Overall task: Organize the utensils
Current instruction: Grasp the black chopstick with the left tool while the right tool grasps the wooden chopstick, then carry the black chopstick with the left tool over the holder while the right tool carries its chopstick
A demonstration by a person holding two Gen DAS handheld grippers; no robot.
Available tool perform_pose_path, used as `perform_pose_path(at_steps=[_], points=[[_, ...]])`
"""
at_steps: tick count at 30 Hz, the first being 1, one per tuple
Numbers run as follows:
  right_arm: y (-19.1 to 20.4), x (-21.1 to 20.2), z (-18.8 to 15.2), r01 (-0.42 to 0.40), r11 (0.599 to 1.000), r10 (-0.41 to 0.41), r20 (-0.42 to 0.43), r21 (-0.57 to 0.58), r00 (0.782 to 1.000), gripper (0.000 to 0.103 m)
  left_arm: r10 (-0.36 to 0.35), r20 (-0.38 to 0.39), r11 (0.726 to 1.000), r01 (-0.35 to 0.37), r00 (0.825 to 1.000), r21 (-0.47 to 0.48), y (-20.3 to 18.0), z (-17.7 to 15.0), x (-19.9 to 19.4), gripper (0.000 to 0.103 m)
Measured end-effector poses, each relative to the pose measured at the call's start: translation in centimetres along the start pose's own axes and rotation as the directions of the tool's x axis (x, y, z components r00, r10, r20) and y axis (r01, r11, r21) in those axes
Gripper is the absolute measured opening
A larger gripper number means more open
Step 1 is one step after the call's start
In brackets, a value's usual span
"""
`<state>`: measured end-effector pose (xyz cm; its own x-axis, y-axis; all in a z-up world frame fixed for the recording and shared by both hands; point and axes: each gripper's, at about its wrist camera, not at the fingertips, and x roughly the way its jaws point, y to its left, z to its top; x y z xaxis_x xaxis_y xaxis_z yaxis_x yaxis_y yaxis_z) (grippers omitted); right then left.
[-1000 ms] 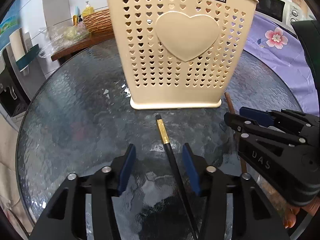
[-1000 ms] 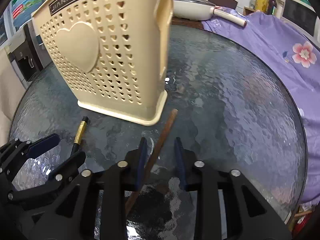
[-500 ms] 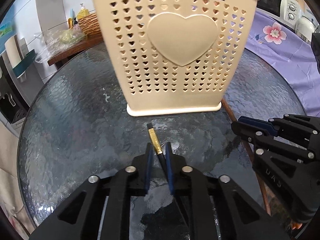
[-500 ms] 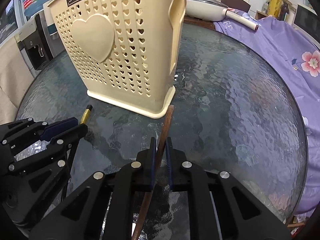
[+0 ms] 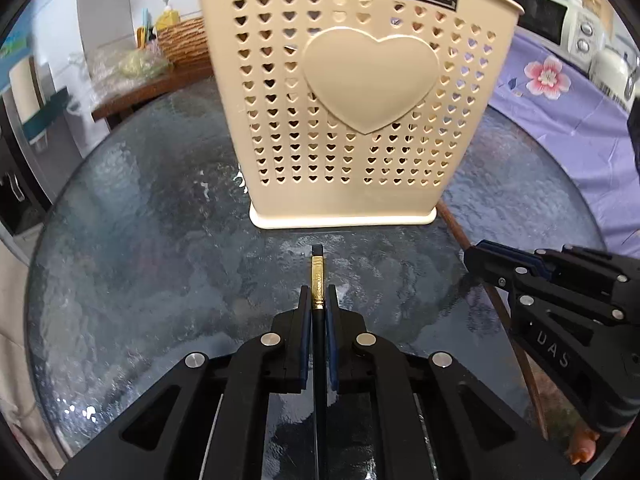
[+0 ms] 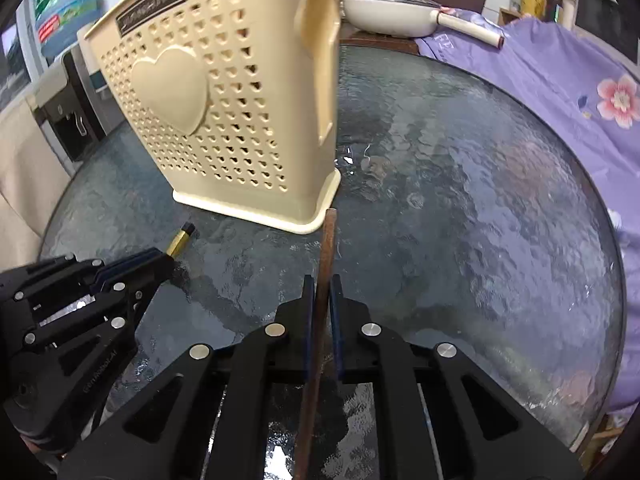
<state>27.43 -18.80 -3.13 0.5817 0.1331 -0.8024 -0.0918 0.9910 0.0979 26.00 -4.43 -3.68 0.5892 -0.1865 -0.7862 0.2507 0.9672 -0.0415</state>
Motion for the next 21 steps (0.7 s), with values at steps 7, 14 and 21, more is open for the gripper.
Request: perform_pose_path(at_steps=[7,14,21], points=[[-1.8,-1.7,-0.2,-0.102,0.991,0.096,0.078,0.086,0.992,0.008,-0.054,0.030,0.997,0.056,0.998,-0.049,1.2,0.0,-1.6,0.007],[-3.3,-5.0,0.2,-0.203,0.970,0.175,0.199,0.132,0.964,0.008,-0.075,0.112,0.992,0.085,0.991,-0.089,1.9,0.7,-4.9,0.007],[-3.1,-8.7,0.3,-0.267,0.956,0.224,0.286,0.123,0.932,0.008,-0.107,0.165,0.989,0.122,0.980,-0.084,1.5,1.0,-7.6,0.007]])
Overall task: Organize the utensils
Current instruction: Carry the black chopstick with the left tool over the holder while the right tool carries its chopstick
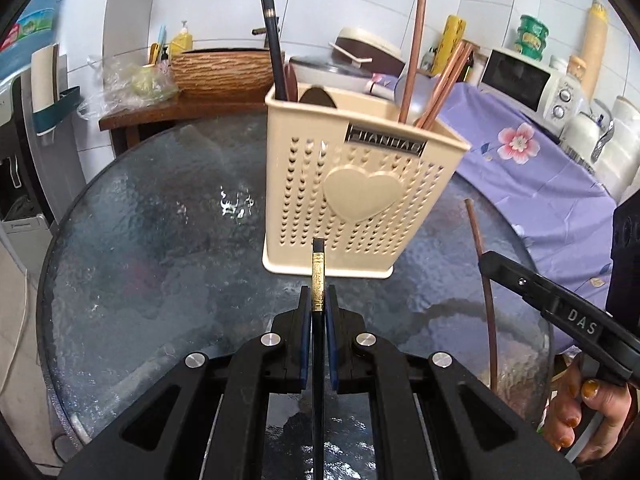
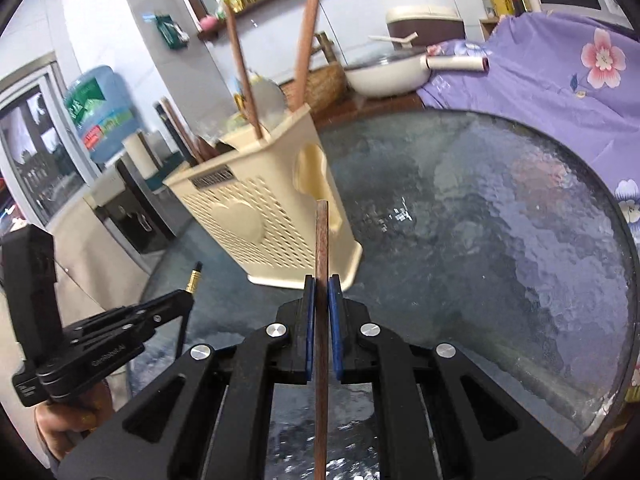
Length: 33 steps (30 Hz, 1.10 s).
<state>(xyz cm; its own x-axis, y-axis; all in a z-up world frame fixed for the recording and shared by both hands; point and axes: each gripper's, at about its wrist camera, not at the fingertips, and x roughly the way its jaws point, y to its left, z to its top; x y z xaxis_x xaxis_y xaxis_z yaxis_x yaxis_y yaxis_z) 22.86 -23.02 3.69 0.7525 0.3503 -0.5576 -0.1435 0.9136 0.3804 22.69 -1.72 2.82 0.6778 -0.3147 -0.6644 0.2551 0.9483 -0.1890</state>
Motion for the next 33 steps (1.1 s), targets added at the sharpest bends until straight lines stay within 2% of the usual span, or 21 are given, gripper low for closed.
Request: perform_pose_path(at_steps=[13,25,33], points=[[2.5,-4.6,1.6,-0.108,0.993,0.111,0.078,-0.038,0.991,0.008,-0.077,0.085,0.996,0.080,0.993,-0.038,0.6,1.1,-4.3,0.007],[5.7,-7.3,2.7,-0.120,0.981,0.141,0.132,-0.152,0.981,0.007,-0.102,0.159,0.994,0.106,0.982,-0.017,0.3,2.3,-7.5,0.007],[6.7,-8.1,4.7,-0.137,0.976,0.163,0.148,-0.172,0.975,0.007,-0.112,0.210,0.994,0.112,0.971,0.012,-0.3,4.0,-9.4,0.007]])
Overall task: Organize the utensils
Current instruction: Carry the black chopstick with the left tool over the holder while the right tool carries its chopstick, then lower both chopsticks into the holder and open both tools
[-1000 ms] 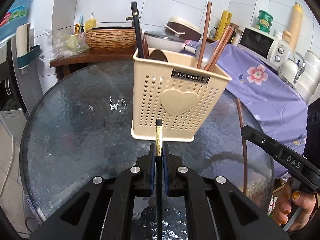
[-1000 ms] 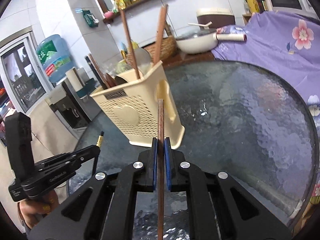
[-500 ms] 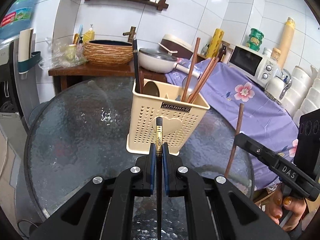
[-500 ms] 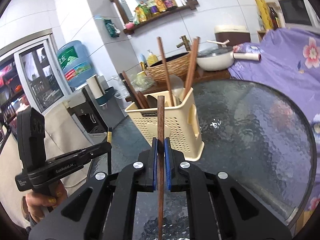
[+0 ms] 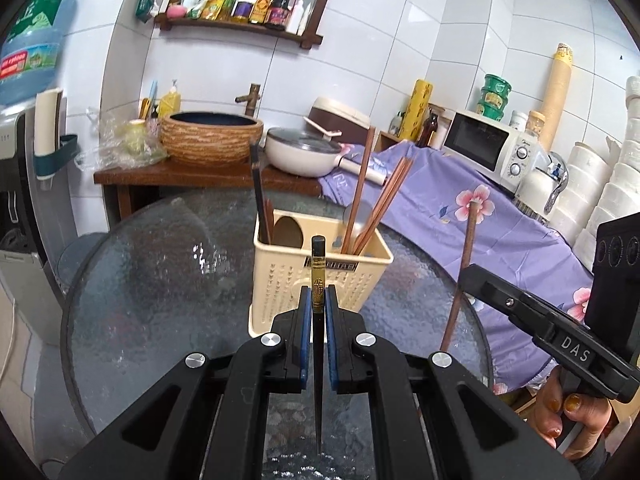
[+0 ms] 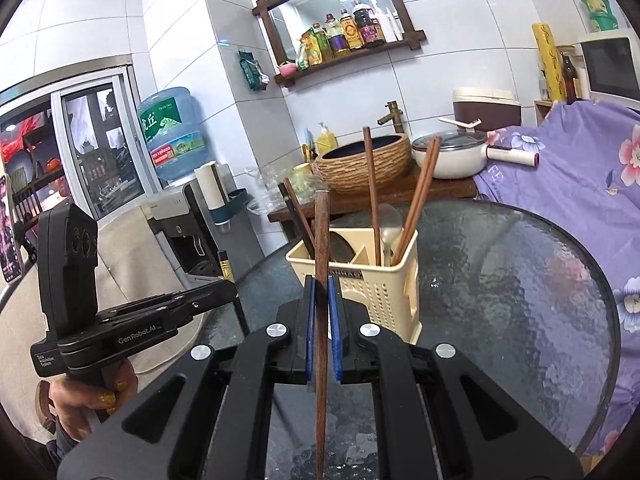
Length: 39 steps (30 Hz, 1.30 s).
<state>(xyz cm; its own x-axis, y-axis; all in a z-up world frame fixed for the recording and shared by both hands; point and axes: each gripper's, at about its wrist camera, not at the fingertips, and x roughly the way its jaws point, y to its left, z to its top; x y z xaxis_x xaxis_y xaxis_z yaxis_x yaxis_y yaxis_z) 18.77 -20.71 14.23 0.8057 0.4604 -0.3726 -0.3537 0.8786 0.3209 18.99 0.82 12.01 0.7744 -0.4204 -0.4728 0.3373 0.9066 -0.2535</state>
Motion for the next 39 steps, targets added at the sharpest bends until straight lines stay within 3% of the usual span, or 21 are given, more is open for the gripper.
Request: perform_pose_path(at_steps=[7,15,24,28,31,39], points=[[0.7,-0.3,2.8,0.008,0.999,-0.007,0.048,-0.031,0.999,0.007,-0.012,0.049,1.000,0.011,0.999,0.029,-0.8,2.5,-1.1,0.007],[1.5,-0.1,8.7,0.032,0.998,-0.023,0.147,-0.060,0.989,0.007,-0.019,0.149,0.999,0.012,0.989,0.047,-1.5,8.9,-3.5,0.007],[2.3,2.5,14.6,0.170,0.981,-0.133,0.312,-0.095,0.941,0.007,0.082,0.227,0.997,-0.083,0.971,-0.005,-1.0,15.9,-2.2,0.007],[2.3,4.5,14.7,0.229,0.967,-0.179,0.344,-0.111,0.922,0.007,0.120,0.230,0.993,-0.116,0.966,-0.033,-0.3,16.3,-0.3,0.007],[1.8,6.4,13.5,0.237,0.965,-0.191,0.323,-0.110,0.927,0.007,0.143,0.213,0.990,-0.140,0.967,-0.029,0.0,15.5,1.5,0.007],[-0.2,9.2,9.1,0.252,0.962,-0.219,0.256,-0.104,0.942,0.007,0.126,0.106,0.992,-0.122,0.986,-0.035,1.2,11.3,5.8,0.007]])
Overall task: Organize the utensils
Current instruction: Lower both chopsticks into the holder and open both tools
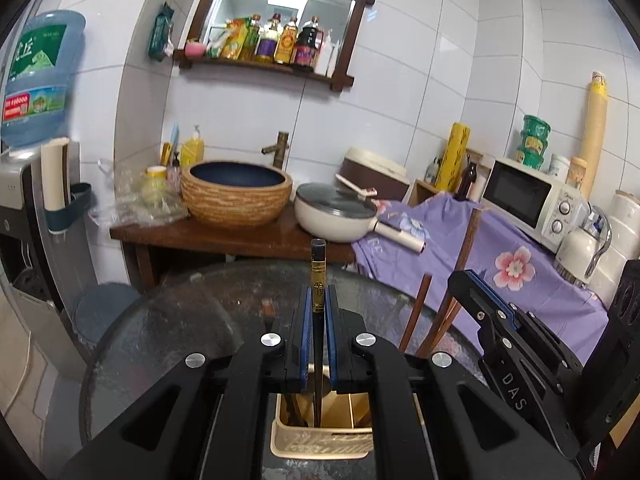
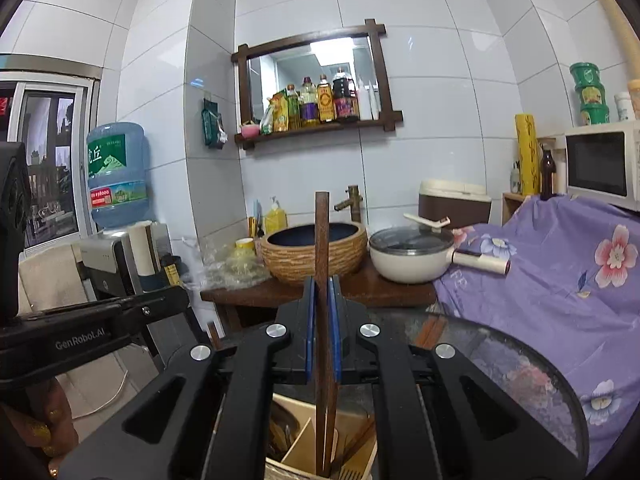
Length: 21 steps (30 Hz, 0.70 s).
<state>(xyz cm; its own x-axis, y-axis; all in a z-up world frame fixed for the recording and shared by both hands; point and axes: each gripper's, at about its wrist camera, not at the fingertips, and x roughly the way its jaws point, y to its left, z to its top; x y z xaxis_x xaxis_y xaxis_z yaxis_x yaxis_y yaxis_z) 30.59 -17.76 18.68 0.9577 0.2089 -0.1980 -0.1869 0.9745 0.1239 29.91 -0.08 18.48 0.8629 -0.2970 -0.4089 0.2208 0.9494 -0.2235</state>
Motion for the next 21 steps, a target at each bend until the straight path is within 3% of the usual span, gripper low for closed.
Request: perform_pose_path(at_steps=[11,16,18,21], points=[[-0.6,0.9,-3.8,0.002,1.000,-0.002,-0.073,0.005,0.997,0.007,0.020,-0.094,1.000,-0.018,0.995,0.025,0.1,-4.4,2.9,0.007],[-1.0,0.9,-4.7,0.006,1.000,-0.005,-0.095,0.007,0.995,0.008,0.042,-0.074,0.998,-0.038,0.996,0.054,-0.2,-4.9,3.0,0.007],[-1.5,0.8,-4.9,0.006,1.000,-0.003,-0.111,0.020,0.994,0.020,0.021,-0.081,0.999,-0.017,0.997,0.046,-0.1,-4.8,2.8,0.010],[-2.1,-0.9,-5.0,0.012,0.999,-0.008,-0.071,0.052,0.997,0.050,0.025,-0.059,0.998,-0.022,0.998,0.051,0.0,-4.9,1.7,0.039]])
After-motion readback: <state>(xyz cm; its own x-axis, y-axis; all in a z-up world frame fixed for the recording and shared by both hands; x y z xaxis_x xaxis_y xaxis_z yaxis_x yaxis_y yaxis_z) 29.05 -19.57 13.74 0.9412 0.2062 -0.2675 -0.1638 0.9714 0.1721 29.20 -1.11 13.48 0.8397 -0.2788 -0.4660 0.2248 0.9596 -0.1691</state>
